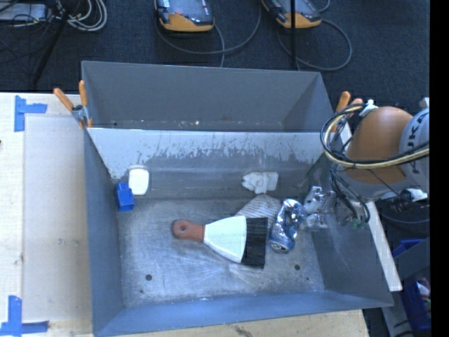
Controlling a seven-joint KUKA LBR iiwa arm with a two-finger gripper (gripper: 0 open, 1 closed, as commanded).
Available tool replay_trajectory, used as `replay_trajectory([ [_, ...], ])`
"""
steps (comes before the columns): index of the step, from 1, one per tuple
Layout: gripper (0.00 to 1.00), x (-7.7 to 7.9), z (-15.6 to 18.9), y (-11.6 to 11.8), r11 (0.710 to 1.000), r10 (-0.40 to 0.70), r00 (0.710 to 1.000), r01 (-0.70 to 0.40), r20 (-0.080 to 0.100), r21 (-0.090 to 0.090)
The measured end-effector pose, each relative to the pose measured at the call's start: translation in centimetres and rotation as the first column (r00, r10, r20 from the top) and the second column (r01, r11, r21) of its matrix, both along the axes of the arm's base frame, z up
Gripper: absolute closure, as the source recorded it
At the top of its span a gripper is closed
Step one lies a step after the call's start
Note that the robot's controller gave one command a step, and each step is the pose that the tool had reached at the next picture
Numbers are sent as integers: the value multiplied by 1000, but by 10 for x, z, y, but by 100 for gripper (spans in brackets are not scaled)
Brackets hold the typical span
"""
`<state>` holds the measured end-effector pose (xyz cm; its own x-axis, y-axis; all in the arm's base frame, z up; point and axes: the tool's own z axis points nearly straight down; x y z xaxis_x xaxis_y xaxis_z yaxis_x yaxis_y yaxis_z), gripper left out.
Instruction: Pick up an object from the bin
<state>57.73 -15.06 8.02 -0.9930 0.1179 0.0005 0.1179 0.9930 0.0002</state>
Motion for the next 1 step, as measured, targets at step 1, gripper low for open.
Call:
replay_trajectory([
  [1,100,-2,5,1,1000,0,1000,0,-4,1],
])
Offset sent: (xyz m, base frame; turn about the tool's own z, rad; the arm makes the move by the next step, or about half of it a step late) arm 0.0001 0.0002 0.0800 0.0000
